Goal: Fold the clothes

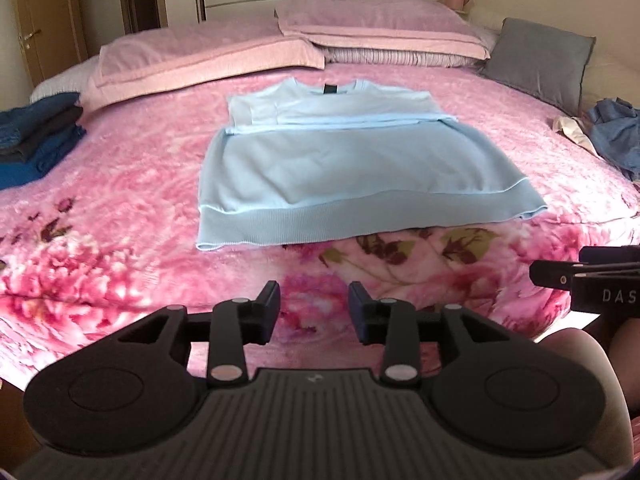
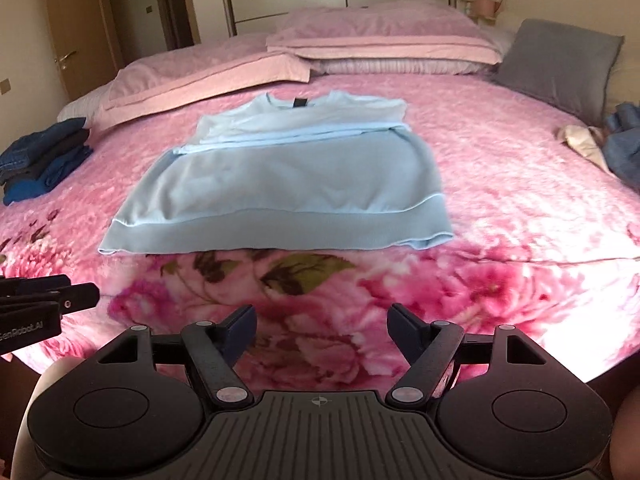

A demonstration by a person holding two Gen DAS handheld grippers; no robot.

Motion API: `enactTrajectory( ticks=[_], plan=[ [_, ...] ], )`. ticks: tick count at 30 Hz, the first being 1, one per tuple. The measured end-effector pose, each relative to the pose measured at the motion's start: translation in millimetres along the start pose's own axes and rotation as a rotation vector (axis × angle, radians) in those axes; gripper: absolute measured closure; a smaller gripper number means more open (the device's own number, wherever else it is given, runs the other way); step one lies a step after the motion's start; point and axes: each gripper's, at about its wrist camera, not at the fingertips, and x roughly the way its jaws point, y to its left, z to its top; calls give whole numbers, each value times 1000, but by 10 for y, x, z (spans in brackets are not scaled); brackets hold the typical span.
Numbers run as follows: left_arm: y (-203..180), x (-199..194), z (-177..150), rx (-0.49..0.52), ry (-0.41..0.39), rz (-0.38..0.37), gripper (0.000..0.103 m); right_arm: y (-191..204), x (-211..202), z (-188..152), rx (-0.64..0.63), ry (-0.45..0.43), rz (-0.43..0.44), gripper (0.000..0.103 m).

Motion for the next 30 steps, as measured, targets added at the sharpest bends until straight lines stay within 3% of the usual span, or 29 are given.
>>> enactTrajectory(
  ticks=[15, 30],
  plan=[
    [-41, -252, -48, 26, -40, 11, 64, 60, -216, -48, -25, -34, 10, 28],
    [59, 260, -164, -21, 75, 3, 64, 30, 291, -84, -16, 79, -8, 28]
  ],
)
